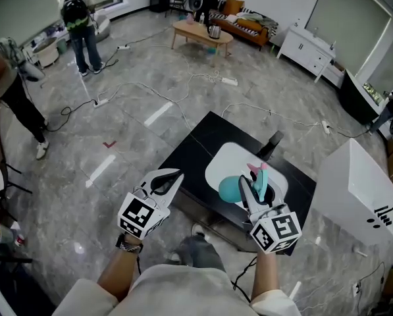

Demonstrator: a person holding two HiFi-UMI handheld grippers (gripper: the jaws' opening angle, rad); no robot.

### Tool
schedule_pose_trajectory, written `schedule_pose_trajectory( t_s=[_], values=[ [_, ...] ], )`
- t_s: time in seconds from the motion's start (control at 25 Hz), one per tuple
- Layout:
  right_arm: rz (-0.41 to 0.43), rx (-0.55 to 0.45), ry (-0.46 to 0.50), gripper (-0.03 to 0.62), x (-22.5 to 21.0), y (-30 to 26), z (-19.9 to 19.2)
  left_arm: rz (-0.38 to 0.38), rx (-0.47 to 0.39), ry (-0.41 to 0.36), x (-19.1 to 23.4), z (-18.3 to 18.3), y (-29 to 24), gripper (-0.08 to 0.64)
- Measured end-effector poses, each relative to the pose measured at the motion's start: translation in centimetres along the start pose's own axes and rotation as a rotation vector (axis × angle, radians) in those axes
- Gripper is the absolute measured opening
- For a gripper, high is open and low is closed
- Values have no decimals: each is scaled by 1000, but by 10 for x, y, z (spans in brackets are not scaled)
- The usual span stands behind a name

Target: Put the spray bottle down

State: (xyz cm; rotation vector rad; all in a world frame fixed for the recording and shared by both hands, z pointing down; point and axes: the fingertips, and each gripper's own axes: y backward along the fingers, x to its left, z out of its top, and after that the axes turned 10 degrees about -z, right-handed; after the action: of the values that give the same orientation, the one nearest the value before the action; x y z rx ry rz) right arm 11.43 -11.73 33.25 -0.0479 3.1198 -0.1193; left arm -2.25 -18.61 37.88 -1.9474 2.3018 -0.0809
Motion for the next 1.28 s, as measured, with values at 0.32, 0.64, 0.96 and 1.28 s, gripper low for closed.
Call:
schedule_pose_trajectory(
  t_s=[0.32, 0.64, 0.96, 1.28],
  values=[
    [73, 15, 3, 132, -24, -61, -5, 66, 21, 8, 33, -6, -28, 5],
    [110, 24, 9, 132, -58, -119, -27, 126, 50, 38, 59, -18, -57, 5],
    [173, 86, 8, 132, -71, -177, -68, 184, 74, 77, 72, -28, -71, 5],
    [194, 115, 18, 132, -79, -239, -107, 252, 104, 111, 96, -55, -72, 5]
  ],
)
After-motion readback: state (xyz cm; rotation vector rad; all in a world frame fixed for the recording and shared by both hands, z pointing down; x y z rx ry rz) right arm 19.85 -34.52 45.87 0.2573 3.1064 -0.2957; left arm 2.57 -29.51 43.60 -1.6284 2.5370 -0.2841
